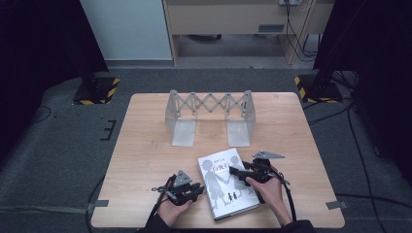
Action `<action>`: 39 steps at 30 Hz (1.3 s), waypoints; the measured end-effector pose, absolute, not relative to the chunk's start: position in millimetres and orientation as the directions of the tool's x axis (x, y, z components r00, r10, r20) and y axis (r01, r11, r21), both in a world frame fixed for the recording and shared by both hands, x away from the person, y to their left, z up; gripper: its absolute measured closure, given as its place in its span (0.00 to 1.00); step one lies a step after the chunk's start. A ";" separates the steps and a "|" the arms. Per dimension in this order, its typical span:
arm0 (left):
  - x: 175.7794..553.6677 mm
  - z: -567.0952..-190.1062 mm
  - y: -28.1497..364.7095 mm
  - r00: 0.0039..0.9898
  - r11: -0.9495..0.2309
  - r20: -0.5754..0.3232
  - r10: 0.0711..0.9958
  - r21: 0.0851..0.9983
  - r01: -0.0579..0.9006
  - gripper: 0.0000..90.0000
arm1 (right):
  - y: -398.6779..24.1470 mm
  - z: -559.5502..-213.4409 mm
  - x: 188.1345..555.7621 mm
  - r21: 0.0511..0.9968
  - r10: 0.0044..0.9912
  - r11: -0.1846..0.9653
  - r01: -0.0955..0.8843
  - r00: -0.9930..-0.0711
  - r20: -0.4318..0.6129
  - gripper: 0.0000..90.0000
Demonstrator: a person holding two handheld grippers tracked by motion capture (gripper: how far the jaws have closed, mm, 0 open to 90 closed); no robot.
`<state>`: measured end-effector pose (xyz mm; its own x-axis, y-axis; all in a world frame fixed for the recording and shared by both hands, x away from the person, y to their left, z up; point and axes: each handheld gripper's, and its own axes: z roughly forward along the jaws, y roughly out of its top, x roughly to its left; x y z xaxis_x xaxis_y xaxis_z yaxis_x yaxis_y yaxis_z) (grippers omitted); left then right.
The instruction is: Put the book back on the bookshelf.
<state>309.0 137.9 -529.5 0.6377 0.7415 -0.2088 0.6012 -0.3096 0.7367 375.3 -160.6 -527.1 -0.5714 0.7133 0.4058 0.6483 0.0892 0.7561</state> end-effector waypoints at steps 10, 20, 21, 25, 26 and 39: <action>362.3 -521.0 168.7 0.549 -0.186 -0.208 0.809 0.796 0.576 0.46 | -181.8 -515.7 354.2 0.802 0.733 0.104 0.588 -0.590 0.337 0.38; 395.5 -515.8 165.7 0.553 -0.139 -0.242 0.797 0.818 0.558 0.56 | -201.0 -517.5 336.2 0.798 0.750 0.114 0.592 -0.578 0.322 0.47; 394.8 -514.6 164.8 0.564 -0.146 -0.237 0.791 0.822 0.550 0.56 | -201.0 -517.5 336.2 0.798 0.750 0.114 0.592 -0.578 0.322 0.47; 388.6 -509.9 159.2 0.592 -0.147 -0.250 0.766 0.829 0.540 0.55 | -190.6 -522.8 337.6 0.780 0.732 0.114 0.615 -0.583 0.352 0.47; 386.5 -509.5 157.2 0.598 -0.154 -0.248 0.762 0.827 0.540 0.55 | -188.3 -523.5 337.9 0.776 0.726 0.110 0.621 -0.583 0.363 0.47; 367.5 -512.7 164.5 0.589 -0.207 -0.207 0.781 0.804 0.557 0.41 | -177.1 -522.3 342.8 0.780 0.714 0.093 0.619 -0.587 0.382 0.44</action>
<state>367.5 164.5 -512.7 0.5894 0.7807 -0.2074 0.5571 -0.2069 0.8043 342.8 -177.1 -522.3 -0.5873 0.7136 0.3818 0.6194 0.0927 0.7796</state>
